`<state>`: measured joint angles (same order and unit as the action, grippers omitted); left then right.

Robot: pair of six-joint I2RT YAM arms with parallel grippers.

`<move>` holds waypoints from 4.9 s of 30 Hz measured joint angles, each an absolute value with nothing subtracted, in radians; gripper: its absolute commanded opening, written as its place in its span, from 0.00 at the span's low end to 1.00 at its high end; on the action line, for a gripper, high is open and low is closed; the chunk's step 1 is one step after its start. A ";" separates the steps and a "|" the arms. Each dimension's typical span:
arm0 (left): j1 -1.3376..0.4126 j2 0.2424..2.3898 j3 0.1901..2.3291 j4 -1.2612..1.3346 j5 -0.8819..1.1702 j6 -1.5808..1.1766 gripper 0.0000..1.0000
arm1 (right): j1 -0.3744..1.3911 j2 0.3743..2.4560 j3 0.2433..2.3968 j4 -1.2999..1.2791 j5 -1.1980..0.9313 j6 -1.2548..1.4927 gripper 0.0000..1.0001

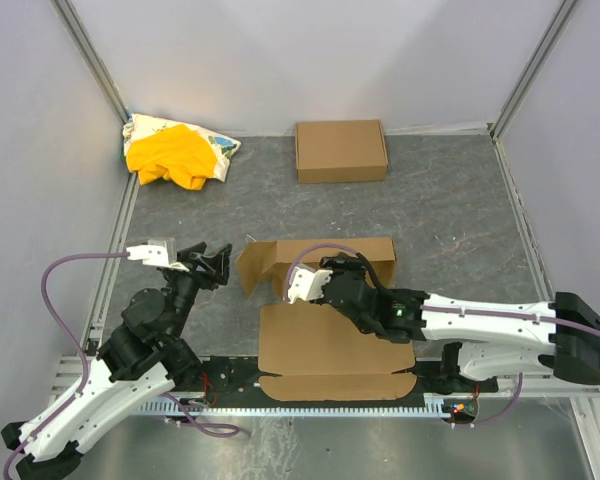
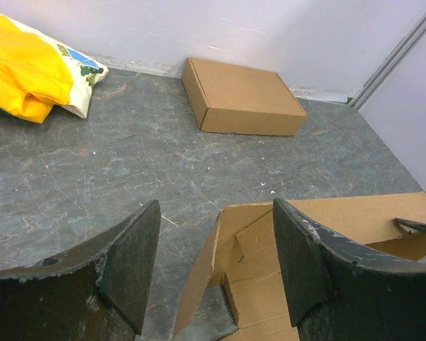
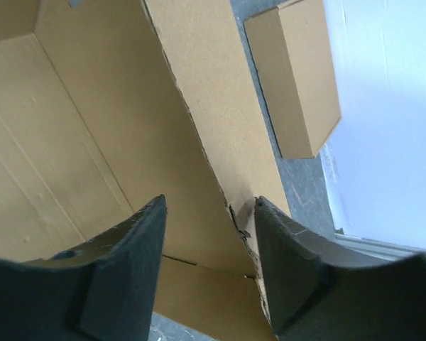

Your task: Fold the paper box

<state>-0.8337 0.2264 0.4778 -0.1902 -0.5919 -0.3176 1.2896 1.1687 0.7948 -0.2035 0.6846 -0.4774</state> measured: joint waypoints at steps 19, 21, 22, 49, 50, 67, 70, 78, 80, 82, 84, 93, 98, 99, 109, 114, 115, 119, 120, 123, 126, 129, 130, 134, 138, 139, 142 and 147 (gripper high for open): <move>-0.834 0.255 0.478 -0.190 -0.622 -0.323 0.72 | 1.290 1.169 0.702 0.185 1.042 -0.658 0.02; -0.834 0.256 0.478 -0.187 -0.628 -0.324 0.72 | 1.290 1.130 0.702 0.185 1.047 -0.661 0.02; -0.834 0.259 0.478 -0.183 -0.632 -0.323 0.72 | 1.290 1.116 0.702 0.185 1.055 -0.663 0.02; -0.184 1.093 0.693 0.490 0.194 -0.461 0.86 | 1.308 0.876 0.683 -0.191 1.035 -0.518 0.02; -0.170 1.163 0.686 0.575 0.294 -0.504 0.86 | 1.308 0.877 0.691 -0.218 1.027 -0.506 0.02; -0.167 1.447 0.521 0.929 0.868 -0.736 0.89 | 1.272 0.983 0.828 -0.501 0.886 -0.389 0.02; -0.198 1.406 0.542 0.833 0.867 -0.635 0.89 | 1.262 1.014 0.853 -0.540 0.855 -0.389 0.02; -0.228 1.438 0.563 0.641 0.861 -0.496 0.88 | 1.248 1.089 0.894 -0.615 0.805 -0.389 0.03; -0.246 1.439 0.567 0.593 0.849 -0.461 0.88 | 1.248 1.111 0.899 -0.622 0.805 -0.389 0.05; -0.263 1.438 0.573 0.558 0.838 -0.436 0.88 | 1.248 1.129 0.901 -0.625 0.805 -0.389 0.06; -0.276 1.436 0.575 0.528 0.831 -0.418 0.88 | 1.248 1.142 0.902 -0.625 0.807 -0.388 0.07; -0.364 1.398 0.581 0.408 0.766 -0.308 0.89 | 1.248 1.186 0.903 -0.617 0.827 -0.377 0.08; -0.444 1.347 0.581 0.345 0.699 -0.235 0.89 | 1.247 1.200 0.912 -0.608 0.839 -0.358 0.07; -0.467 1.338 0.582 0.329 0.680 -0.219 0.89 | 1.247 1.200 0.913 -0.606 0.839 -0.353 0.07; -0.595 1.290 0.584 0.249 0.522 -0.137 0.88 | 1.247 1.200 0.932 -0.608 0.819 -0.316 0.05; -0.620 1.287 0.580 0.268 0.451 -0.137 0.84 | 1.246 1.200 0.935 -0.607 0.805 -0.307 0.05; -0.625 1.285 0.578 0.274 0.441 -0.137 0.82 | 1.246 1.200 0.935 -0.607 0.805 -0.306 0.05; -0.648 1.281 0.566 0.290 0.390 -0.137 0.74 | 1.245 1.200 0.935 -0.607 0.804 -0.300 0.05; -0.654 1.281 0.565 0.292 0.380 -0.137 0.72 | 1.245 1.200 0.935 -0.607 0.804 -0.299 0.05; -0.683 1.280 0.553 0.310 0.327 -0.137 0.67 | 1.245 1.200 0.935 -0.607 0.802 -0.295 0.04; -0.722 1.280 0.539 0.326 0.259 -0.137 0.62 | 1.245 1.200 0.935 -0.606 0.801 -0.291 0.04; -0.773 1.275 0.525 0.342 0.169 -0.137 0.58 | 1.245 1.202 0.935 -0.606 0.801 -0.286 0.04; -0.786 1.273 0.520 0.349 0.145 -0.137 0.58 | 1.245 1.204 0.935 -0.606 0.800 -0.284 0.03; -0.826 1.264 0.492 0.390 0.039 -0.138 0.57 | 1.245 1.208 0.937 -0.608 0.793 -0.274 0.03; -0.847 1.260 0.461 0.427 -0.051 -0.138 0.57 | 1.245 1.208 0.955 -0.611 0.773 -0.250 0.03; -0.852 1.260 0.455 0.432 -0.071 -0.139 0.56 | 1.244 1.208 0.958 -0.612 0.765 -0.246 0.03; -0.867 1.260 0.444 0.450 -0.120 -0.139 0.53 | 1.244 1.208 0.963 -0.615 0.751 -0.231 0.02; -0.885 1.261 0.418 0.513 -0.190 -0.142 0.32 | 1.243 1.208 0.969 -0.616 0.728 -0.214 0.02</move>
